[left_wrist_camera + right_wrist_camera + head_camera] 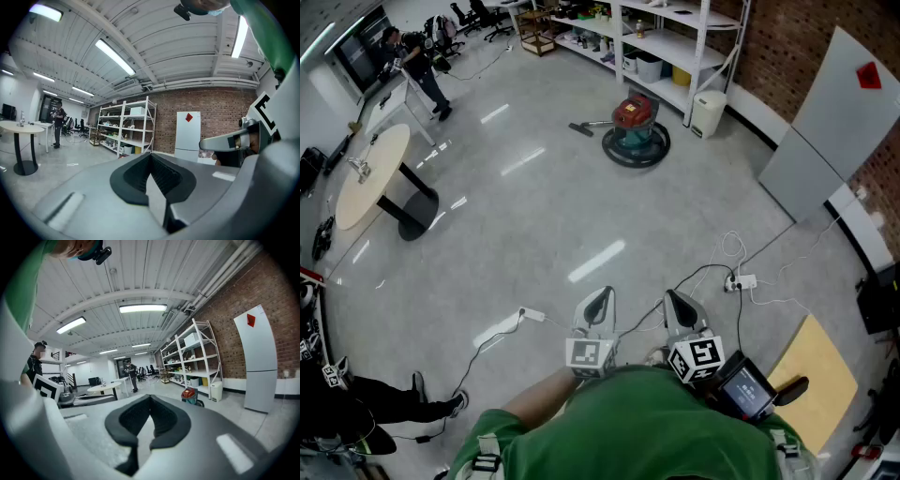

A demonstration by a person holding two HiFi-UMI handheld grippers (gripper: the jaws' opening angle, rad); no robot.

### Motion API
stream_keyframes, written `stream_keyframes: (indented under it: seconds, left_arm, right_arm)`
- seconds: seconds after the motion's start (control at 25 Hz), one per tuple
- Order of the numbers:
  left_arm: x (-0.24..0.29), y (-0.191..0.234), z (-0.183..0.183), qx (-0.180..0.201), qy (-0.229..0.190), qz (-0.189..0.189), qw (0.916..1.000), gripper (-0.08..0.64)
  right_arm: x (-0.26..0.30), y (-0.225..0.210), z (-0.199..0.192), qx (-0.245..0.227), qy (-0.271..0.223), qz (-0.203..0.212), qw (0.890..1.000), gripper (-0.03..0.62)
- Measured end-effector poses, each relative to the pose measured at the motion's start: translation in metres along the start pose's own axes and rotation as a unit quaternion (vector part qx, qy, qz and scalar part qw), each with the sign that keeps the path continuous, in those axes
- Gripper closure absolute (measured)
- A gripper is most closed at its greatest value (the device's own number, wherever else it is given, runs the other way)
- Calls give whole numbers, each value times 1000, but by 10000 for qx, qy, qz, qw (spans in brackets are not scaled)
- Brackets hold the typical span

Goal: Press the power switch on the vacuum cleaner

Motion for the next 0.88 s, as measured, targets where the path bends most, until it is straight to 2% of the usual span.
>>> stream_keyframes:
  seconds: [0.2, 0.56, 0.76, 0.88]
  left_arm:
    - [0, 0, 11, -59, 103, 39, 9999, 554]
    - [-2, 2, 4, -72, 186, 174, 9996, 554]
    - [0, 0, 5, -141, 155, 126, 9997, 554]
    - [6, -5, -1, -64, 191, 174, 9996, 554]
  right_arm:
    - [1, 1, 0, 10, -5, -3, 10000, 589]
    - [0, 1, -2, 43, -68, 23, 10000, 591]
    - [-1, -1, -3, 77, -109, 16, 9999, 589]
    - [-1, -11, -2, 98, -107, 3, 9999, 590]
Point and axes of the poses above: the fingertips, and each gripper's own axes: x forward along the fingers, y to its left, z out of its top, the point moved 8 cm from there along -x, backward along the fingers, and after that the axes turned 12 degrees about z, right-handed, at the moved point
